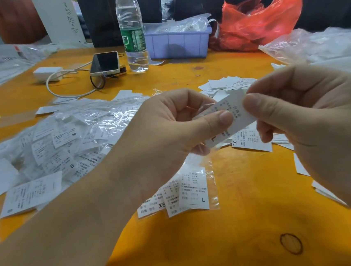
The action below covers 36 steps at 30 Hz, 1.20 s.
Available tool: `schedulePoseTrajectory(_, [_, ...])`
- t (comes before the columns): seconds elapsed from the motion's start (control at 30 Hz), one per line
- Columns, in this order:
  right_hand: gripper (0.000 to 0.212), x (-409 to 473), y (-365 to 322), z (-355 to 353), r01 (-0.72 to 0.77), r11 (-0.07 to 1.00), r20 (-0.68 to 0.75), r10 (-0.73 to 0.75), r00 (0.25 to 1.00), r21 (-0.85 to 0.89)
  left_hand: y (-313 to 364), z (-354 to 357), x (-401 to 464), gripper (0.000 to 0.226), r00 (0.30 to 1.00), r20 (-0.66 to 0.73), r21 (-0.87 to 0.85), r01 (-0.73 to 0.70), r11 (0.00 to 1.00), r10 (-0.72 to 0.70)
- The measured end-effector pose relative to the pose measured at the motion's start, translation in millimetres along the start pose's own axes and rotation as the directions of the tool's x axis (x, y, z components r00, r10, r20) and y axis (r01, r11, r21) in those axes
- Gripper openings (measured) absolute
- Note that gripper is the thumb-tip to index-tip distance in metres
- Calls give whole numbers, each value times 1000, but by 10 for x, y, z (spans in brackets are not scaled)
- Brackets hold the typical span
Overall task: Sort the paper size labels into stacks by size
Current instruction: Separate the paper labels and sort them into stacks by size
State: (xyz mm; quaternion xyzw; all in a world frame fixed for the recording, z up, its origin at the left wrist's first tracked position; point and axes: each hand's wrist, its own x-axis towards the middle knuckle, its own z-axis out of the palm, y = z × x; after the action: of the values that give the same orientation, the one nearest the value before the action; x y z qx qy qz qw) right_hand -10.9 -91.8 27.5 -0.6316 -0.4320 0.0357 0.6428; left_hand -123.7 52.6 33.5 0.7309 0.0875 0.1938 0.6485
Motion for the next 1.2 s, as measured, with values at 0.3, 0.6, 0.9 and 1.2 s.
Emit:
schedulePoseTrajectory(0.3, [18,-35,59,65,26,999,192,-31,981,29,-20,-30,4,23,999,-50,31,-13,999,15])
schedulePoseTrajectory(0.6, [14,-32,64,107,-4,1000,171,0,985,28,-38,-39,12,29,999,-34,191,-19,981,26])
schedulePoseTrajectory(0.9, [17,4,88,44,-48,998,149,43,988,29,-46,-79,43,22,997,-58,353,-20,935,44])
schedulePoseTrajectory(1.2, [20,27,134,-25,-112,992,144,119,982,-54,23,-503,159,24,898,-411,362,4,932,155])
